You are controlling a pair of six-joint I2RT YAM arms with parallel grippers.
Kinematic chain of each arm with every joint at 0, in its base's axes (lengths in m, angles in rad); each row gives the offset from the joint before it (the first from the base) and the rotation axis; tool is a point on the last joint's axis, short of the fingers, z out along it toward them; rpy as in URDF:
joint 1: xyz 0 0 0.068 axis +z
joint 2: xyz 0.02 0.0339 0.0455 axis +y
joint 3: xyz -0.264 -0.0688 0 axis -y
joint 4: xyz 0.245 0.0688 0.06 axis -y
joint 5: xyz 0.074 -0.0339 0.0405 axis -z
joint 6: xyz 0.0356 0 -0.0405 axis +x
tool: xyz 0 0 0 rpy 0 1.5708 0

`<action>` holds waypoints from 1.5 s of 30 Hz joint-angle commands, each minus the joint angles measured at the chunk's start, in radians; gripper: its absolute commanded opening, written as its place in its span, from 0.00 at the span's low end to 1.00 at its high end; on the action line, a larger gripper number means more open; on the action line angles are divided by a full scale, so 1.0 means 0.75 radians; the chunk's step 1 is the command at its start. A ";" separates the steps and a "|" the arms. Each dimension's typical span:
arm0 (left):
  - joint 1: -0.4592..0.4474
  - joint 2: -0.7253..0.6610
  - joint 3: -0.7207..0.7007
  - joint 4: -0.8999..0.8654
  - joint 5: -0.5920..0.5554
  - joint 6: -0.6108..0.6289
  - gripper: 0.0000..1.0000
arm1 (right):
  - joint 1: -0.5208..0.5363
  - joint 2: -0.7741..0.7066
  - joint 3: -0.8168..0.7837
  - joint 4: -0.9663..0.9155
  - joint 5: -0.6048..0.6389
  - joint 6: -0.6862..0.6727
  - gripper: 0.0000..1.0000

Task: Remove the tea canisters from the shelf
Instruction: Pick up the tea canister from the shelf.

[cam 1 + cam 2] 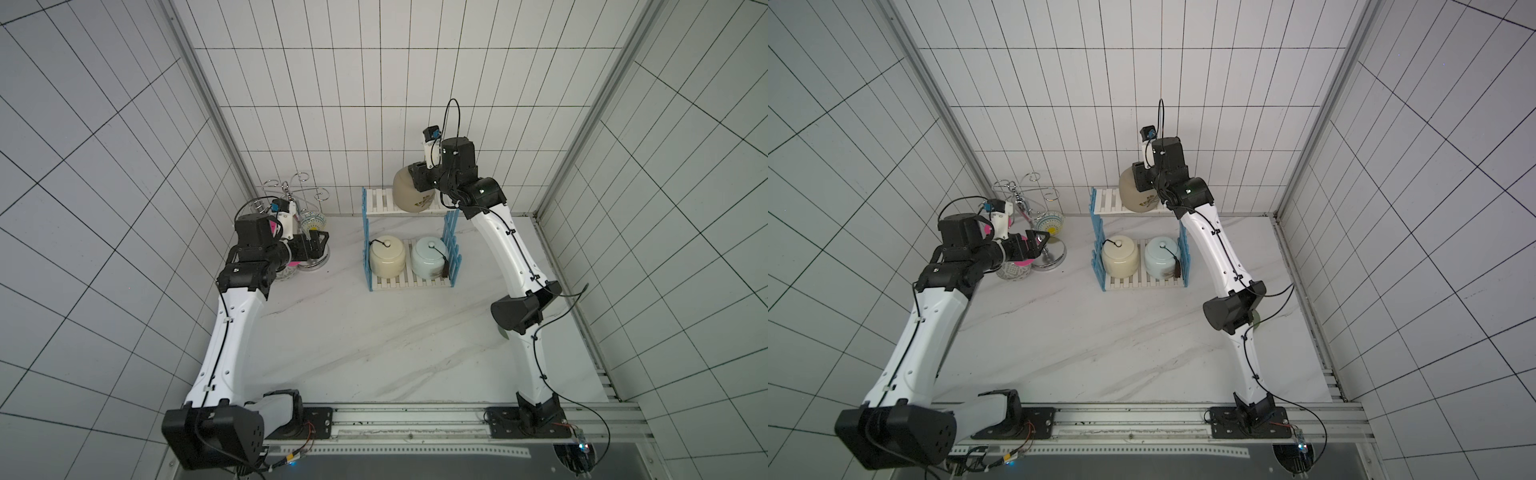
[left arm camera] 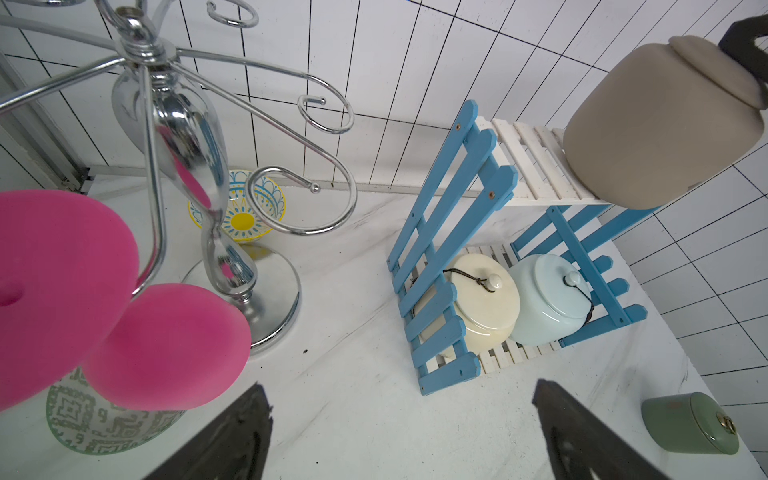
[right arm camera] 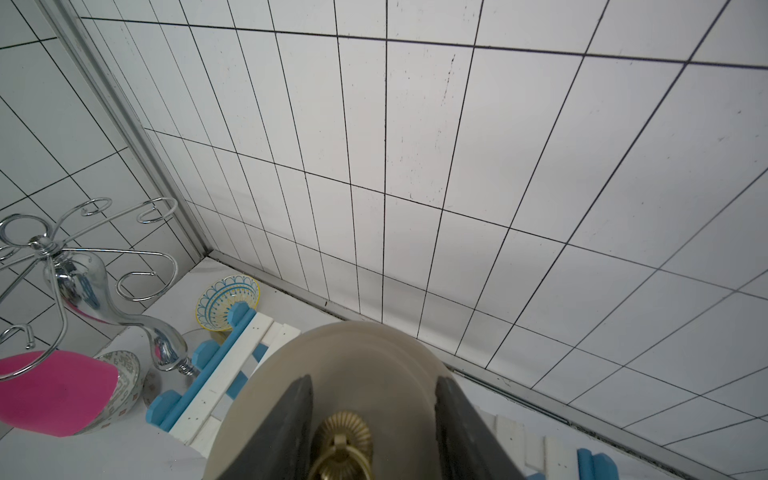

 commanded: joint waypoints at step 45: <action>0.022 -0.027 -0.031 0.033 0.023 0.014 0.99 | -0.024 -0.113 0.079 0.214 -0.016 0.033 0.00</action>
